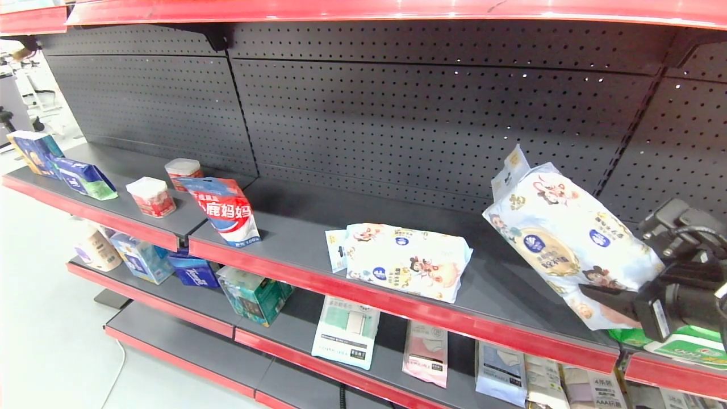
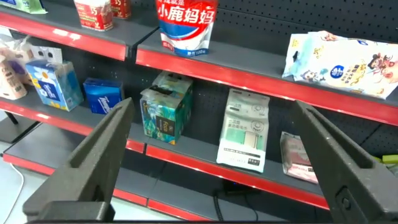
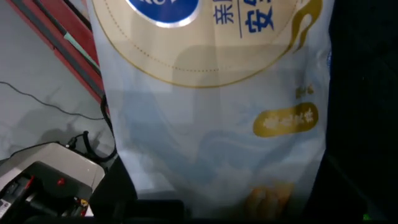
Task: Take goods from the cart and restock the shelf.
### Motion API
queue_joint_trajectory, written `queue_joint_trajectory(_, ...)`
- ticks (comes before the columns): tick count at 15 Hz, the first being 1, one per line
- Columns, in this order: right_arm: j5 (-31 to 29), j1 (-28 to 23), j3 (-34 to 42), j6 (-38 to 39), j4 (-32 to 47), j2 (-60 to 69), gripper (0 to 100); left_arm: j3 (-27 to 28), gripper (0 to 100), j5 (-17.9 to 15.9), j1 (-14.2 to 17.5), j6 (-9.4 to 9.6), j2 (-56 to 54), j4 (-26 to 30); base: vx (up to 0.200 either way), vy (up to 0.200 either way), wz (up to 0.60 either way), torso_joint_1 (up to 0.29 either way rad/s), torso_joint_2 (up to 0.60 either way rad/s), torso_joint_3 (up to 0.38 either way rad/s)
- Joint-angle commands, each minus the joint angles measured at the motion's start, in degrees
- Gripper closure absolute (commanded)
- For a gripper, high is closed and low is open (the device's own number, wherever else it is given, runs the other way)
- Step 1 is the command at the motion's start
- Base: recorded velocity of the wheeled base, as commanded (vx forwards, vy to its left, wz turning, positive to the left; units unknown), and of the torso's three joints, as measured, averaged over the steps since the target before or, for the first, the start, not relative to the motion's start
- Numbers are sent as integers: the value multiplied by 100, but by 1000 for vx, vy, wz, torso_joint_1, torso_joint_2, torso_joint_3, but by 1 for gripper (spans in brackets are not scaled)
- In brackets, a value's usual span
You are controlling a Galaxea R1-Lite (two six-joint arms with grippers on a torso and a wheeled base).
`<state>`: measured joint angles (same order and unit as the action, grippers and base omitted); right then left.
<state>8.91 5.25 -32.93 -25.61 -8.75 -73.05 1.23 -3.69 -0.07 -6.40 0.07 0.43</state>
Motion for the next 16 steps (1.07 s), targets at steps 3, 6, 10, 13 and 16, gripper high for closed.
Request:
queue_joint_trajectory(3, 225, -7, -847, -418, -197, -1449, 100, 0, 0, 0, -1, -2, 1, 1, 0, 0, 0, 0, 0, 0)
queue_joint_trajectory(6, 216, -16, -1480, -462, -197, -2065, 100, 0, 0, 0, -1, -10, 1, 1, 0, 0, 0, 0, 0, 0)
queue_joint_trajectory(10, 199, -77, -2086, -779, -197, -2820, 100, 0, 0, 0, -1, -10, 1, 1, 0, 0, 0, 0, 0, 0)
queue_joint_trajectory(13, 93, -95, -2596, -1192, -153, -3233, 100, 0, 0, 0, -1, -2, 1, 1, 0, 0, 0, 0, 0, 0)
queue_joint_trajectory(16, 146, -51, -2842, -1394, -127, -3550, 100, 0, 0, 0, -1, -2, 1, 1, 0, 0, 0, 0, 0, 0)
